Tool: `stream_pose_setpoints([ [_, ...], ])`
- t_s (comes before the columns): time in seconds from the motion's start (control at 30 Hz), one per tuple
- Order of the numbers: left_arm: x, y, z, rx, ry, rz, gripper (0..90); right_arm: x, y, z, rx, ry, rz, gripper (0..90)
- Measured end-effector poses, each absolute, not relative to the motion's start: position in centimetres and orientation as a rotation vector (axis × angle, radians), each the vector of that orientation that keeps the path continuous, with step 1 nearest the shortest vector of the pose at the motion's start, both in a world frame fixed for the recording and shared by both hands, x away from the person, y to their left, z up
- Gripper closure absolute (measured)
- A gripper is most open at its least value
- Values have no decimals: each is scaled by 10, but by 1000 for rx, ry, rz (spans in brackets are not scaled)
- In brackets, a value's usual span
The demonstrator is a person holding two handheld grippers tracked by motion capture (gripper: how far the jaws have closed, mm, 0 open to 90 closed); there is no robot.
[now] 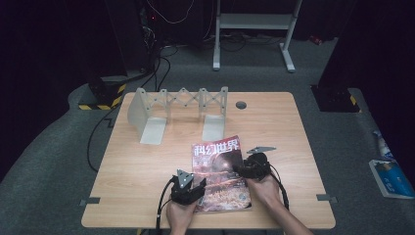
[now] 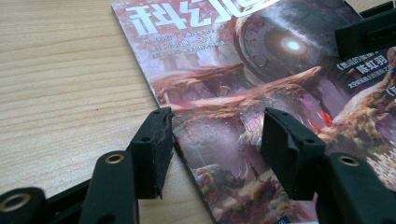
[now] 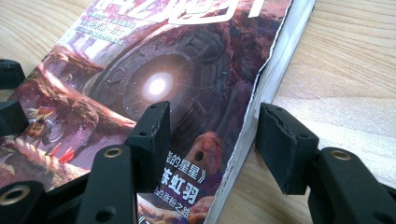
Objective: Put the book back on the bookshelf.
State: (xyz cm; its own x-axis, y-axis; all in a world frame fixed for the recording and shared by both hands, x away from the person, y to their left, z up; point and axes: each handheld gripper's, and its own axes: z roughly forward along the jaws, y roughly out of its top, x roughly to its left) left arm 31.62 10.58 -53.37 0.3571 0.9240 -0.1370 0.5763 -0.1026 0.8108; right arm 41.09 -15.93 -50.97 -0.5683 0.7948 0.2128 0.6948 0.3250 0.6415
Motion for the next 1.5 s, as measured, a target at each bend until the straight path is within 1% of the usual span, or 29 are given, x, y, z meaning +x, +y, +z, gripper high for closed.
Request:
stream_pose_setpoints([
  [0.4, 316, 106, -534, 1789, 1326, 535, 456, 411, -158, -511, 1364, 2437, 1055, 450],
  [1.07, 316, 105, -534, 1795, 1327, 551, 467, 404, -163, -504, 1331, 2409, 1110, 576],
  [1.5, 316, 103, -534, 1797, 1320, 570, 472, 397, -169, -504, 1328, 2444, 1114, 580],
])
